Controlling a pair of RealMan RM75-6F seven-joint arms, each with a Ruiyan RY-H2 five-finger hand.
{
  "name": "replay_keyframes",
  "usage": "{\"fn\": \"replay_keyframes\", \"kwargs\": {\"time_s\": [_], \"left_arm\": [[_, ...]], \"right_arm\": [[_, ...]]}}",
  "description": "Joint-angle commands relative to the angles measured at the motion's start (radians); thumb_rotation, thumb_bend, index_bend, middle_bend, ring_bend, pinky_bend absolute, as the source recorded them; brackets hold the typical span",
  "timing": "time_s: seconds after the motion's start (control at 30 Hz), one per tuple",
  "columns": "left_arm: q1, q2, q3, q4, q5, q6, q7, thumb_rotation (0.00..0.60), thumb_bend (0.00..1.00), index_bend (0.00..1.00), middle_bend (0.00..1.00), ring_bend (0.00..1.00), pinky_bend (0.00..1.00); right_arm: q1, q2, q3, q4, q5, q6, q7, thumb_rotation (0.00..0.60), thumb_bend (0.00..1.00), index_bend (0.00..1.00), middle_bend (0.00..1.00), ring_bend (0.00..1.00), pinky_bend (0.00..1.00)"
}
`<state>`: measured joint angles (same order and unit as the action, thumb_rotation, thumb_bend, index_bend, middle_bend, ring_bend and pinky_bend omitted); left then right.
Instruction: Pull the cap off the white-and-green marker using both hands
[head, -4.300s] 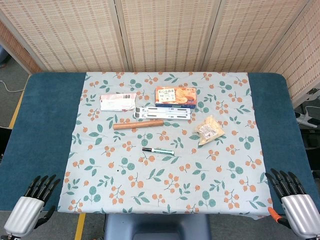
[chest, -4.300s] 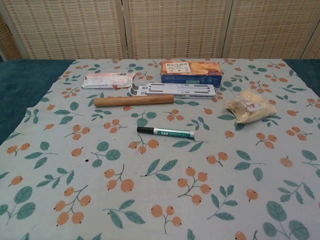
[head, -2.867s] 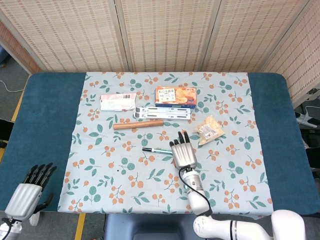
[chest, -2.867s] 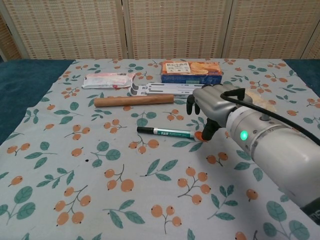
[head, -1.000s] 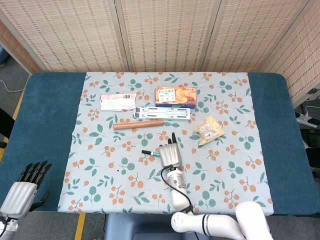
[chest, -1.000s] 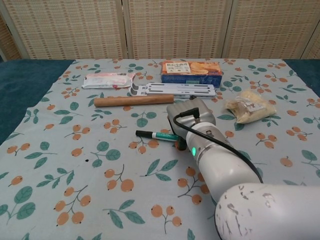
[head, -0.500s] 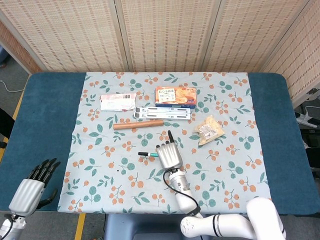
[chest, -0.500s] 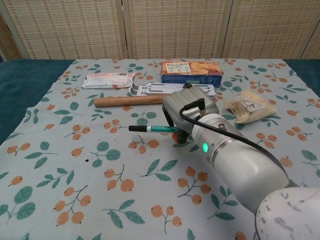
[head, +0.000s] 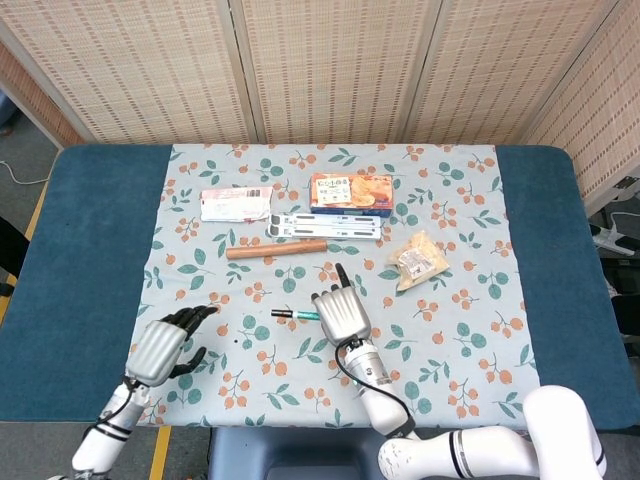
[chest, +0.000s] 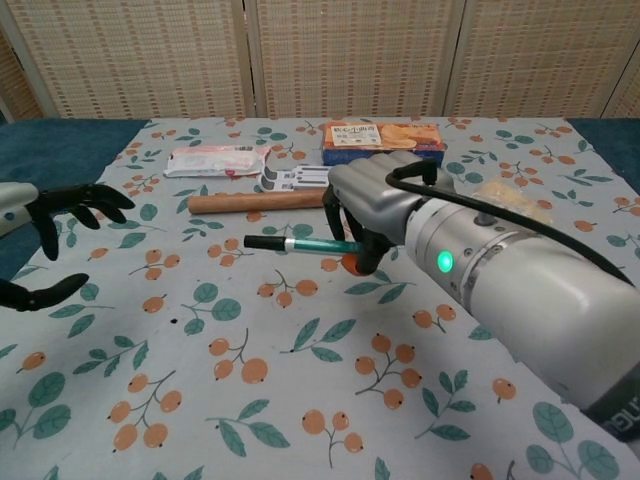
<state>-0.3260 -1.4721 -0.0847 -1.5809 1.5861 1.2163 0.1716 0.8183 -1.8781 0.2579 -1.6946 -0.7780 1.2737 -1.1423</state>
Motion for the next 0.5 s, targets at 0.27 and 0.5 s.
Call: {"fn": "replay_keyframes", "kwargs": {"time_s": [0.27,0.5], "left_arm": [[-0.082,-0.165,-0.073,0.041,-0.168,-0.073,0.042,0.6,0.39,0.21,0.27,0.33,0.58],[-0.11,-0.211,-0.076,0.062,-0.195,-0.077,0.07,0.6,0.38,0.24,0.31,0.35,0.6]], "right_arm": [[0.014,0.003,-0.008,-0.007,0.007,0.005,0.036,0.6,0.41,0.84,0.81,0.43,0.0],[0.026,-0.015,-0.004,0.016,0.029,0.002,0.057,0.6,0.41,0.84,0.81,0.43,0.0]]}}
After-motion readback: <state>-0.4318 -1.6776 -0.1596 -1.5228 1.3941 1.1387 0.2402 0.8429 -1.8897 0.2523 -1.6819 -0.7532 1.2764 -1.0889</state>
